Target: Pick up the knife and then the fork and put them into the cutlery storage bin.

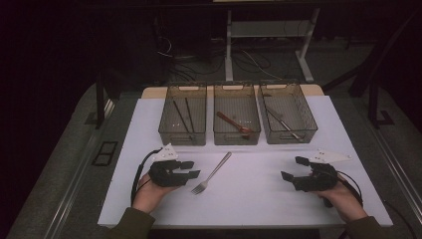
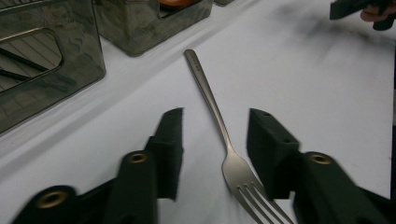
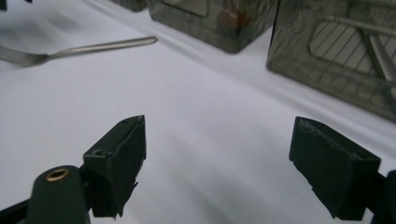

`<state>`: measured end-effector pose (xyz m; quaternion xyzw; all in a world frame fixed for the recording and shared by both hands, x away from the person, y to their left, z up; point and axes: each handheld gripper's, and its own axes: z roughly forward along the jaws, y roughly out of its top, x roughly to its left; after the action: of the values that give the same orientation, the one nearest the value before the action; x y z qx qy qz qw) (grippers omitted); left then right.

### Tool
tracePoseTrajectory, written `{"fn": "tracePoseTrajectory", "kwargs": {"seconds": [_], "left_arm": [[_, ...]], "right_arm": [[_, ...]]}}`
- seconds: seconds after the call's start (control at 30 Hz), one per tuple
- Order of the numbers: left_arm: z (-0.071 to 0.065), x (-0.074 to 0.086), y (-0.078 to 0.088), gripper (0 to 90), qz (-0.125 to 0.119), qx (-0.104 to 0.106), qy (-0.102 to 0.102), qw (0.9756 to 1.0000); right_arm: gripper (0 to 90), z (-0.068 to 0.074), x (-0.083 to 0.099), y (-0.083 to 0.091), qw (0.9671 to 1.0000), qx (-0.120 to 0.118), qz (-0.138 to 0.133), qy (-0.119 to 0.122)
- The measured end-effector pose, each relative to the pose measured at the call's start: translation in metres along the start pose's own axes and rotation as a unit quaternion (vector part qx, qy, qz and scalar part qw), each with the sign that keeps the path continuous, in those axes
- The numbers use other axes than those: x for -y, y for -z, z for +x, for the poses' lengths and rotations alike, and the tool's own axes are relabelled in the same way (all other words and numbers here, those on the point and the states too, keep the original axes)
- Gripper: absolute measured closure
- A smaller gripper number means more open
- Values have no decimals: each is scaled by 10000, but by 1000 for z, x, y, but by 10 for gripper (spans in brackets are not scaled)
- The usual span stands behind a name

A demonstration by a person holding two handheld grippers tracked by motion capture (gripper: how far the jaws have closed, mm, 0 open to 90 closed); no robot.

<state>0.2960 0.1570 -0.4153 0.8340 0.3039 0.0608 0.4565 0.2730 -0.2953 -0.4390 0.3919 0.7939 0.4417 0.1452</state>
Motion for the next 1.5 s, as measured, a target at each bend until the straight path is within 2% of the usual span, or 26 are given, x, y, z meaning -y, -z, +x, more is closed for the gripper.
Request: {"fn": "tracePoseTrajectory", "kwargs": {"seconds": [0.07,0.23,0.33,0.47,0.7,0.77,0.9,1.03,1.13,1.23,1.3,1.4,1.43,1.5], "left_arm": [[0,-4,-3,714,59,-64,-1,10000],[1,-16,-19,887,243,-44,-18,9997],[3,-22,-33,889,493,-60,-59,9987],[8,-25,-54,888,755,-83,-10,9971],[11,-30,-80,888,992,-43,-66,9950],[10,-30,-84,888,987,-9,-4,9951],[6,-30,-87,888,1085,61,-96,9940],[4,-31,-88,889,1075,192,-88,9940],[-1,-32,-90,889,1077,393,-187,9932],[-8,-33,-94,889,1132,671,-323,9908],[-13,-34,-95,888,1192,611,-443,9900],[-13,-36,-87,839,1079,372,-503,9922],[-14,-35,-83,812,976,294,-409,9939],[-15,-32,-73,791,837,137,-290,9960]], "right_arm": [[179,2,5,0,9999,18,100,7],[179,5,10,-1,9997,-32,204,114],[179,6,9,-3,9997,-55,197,127],[179,6,10,-5,9995,-60,240,210],[179,6,11,-6,9991,-39,310,280],[179,6,11,-7,9991,-35,327,282],[179,6,11,-7,9990,-36,324,309],[179,6,11,-6,9990,-35,322,313],[179,6,11,-6,9990,-32,323,313],[179,6,11,-6,9989,-28,323,324],[179,6,11,-6,9989,-21,333,331],[179,6,11,-6,9987,0,336,373],[179,5,11,-5,9987,6,333,381],[179,5,11,-5,9989,11,321,350]]}}
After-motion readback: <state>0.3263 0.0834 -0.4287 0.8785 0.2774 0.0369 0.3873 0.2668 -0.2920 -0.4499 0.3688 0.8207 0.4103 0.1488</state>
